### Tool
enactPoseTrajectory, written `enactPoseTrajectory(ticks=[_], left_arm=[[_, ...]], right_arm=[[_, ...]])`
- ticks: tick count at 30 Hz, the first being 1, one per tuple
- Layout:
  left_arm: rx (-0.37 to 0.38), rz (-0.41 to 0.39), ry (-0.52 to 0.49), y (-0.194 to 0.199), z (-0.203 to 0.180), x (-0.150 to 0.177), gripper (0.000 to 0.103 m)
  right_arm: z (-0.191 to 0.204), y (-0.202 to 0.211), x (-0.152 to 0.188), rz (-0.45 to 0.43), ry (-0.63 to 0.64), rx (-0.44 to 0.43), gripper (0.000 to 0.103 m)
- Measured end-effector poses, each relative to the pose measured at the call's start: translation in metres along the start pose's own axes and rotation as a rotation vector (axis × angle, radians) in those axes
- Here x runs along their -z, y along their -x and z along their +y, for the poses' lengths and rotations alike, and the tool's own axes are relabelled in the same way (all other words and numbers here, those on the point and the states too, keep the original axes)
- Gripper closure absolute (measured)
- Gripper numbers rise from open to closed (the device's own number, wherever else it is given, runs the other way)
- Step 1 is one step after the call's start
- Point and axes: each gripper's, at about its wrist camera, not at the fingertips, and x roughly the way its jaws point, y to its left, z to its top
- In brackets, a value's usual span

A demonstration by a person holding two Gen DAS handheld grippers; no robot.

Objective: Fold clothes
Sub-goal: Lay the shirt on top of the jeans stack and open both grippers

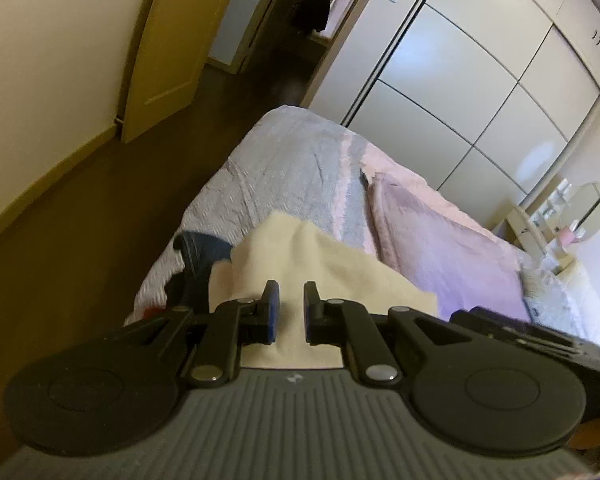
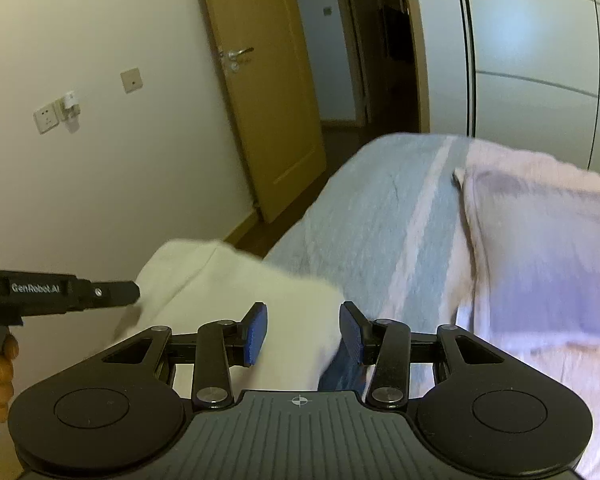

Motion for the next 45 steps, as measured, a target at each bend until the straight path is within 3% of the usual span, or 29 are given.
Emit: enactPoseTrajectory(ticks=[4,8,13,21,26,31,37,42,45], left_arm=[[-0.039,0.037,0.026,-0.039,0.018,0.003,0.097],[-0.038,0.017,0.014,-0.043,0.028,0.013,0.097],[-0.042,-0.006,0.043,-0.003,0.031,0.018,0.095],[-0.068,0.062,0.026,0.074,0.017,0.068,0.095],[-0.16,0.091,0.041,0.087,0.004,0.086,0.091],[-0.292,0.078,-0.022,0.11,-0.032,0.089,0.08],[-0.419,0.088,-0.039,0.131,-0.075,0.104,0.072],[-0.491,0.07,-0.071,0.149,-0.112,0.116,0.067],[-0.553,0.049,-0.083,0.159,-0.137,0.126,0.064]], right_arm=[[-0.006,-0.038,-0.002,0.03,0.021,0.011,0.058],[-0.013,-0.038,-0.005,0.021,0.007,-0.022,0.058],[-0.013,-0.001,-0.006,-0.002,0.025,-0.028,0.058],[0.014,0.063,0.046,0.122,0.076,-0.13,0.058],[0.034,0.054,0.069,0.247,0.102,-0.136,0.058],[0.037,0.079,0.058,0.204,0.1,-0.145,0.058],[0.019,0.1,0.058,0.257,0.017,-0.109,0.056],[0.008,0.122,0.06,0.257,0.027,-0.093,0.043],[-0.001,0.138,0.06,0.241,0.032,-0.101,0.04]])
